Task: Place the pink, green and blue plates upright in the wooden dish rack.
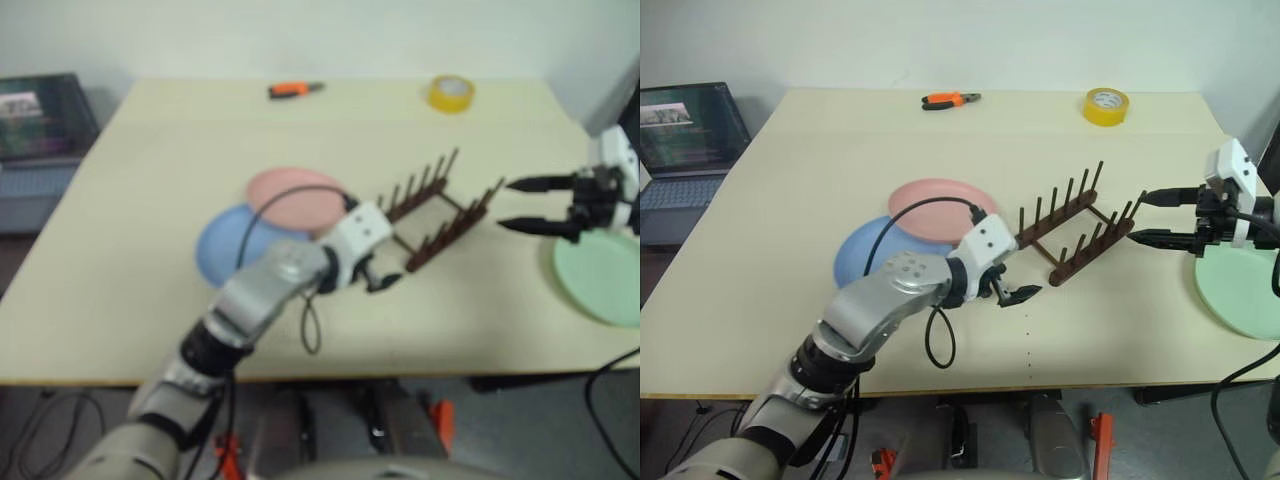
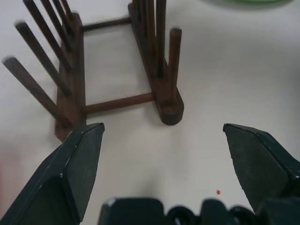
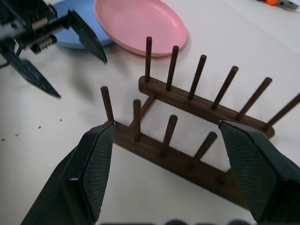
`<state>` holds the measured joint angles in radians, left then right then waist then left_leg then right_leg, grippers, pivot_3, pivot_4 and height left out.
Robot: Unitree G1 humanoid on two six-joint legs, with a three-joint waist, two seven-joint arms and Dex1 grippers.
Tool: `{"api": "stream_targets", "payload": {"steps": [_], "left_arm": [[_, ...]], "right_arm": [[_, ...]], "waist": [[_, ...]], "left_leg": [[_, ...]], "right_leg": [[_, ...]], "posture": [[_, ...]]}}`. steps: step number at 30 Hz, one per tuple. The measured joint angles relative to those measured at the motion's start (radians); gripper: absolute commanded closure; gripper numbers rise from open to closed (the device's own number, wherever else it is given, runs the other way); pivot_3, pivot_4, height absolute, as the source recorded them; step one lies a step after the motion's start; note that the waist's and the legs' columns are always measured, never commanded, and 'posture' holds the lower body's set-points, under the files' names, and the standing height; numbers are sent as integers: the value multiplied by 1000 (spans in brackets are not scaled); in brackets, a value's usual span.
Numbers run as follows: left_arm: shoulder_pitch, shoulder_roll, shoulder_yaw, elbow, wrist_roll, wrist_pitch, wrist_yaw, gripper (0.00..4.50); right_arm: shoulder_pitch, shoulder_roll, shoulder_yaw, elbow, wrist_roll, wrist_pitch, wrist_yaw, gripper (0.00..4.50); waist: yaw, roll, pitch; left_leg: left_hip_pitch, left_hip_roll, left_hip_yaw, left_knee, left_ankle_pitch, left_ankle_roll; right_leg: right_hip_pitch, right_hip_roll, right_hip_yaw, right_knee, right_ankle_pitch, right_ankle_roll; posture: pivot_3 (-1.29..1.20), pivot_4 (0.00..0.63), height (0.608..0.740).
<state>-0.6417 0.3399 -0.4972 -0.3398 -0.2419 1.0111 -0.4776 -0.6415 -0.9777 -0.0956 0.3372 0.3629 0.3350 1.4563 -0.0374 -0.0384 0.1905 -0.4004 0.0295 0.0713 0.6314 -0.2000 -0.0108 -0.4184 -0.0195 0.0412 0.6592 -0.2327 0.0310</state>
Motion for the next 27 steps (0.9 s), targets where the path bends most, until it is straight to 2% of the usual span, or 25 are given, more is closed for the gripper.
{"api": "stream_targets", "payload": {"steps": [6,11,17,27], "left_arm": [[0,-101,-38,79,27,-1,31,0],[-1,-135,-52,166,56,-46,28,0],[-14,-178,-67,303,111,-100,28,0],[-86,-303,-86,529,183,-255,3,0]], "right_arm": [[8,-1,-1,-47,6,17,-16,658],[74,-10,-13,-125,23,63,-32,658],[135,-39,-67,-215,60,117,-63,658],[270,-96,-184,-382,133,216,-125,658]], "waist": [[5,0,0],[6,0,0],[5,0,0],[7,0,0]], "left_leg": [[-1,0,-1,0,0,0],[0,-1,-2,0,0,0],[-1,-1,-3,0,0,0],[-2,-1,-4,0,0,0]], "right_leg": [[0,0,0,-1,0,0],[0,0,-1,0,0,0],[0,0,-1,-1,0,0],[1,0,-2,-2,0,0]], "posture": [[0,150,740],[0,150,740],[0,150,740],[0,150,740]]}}
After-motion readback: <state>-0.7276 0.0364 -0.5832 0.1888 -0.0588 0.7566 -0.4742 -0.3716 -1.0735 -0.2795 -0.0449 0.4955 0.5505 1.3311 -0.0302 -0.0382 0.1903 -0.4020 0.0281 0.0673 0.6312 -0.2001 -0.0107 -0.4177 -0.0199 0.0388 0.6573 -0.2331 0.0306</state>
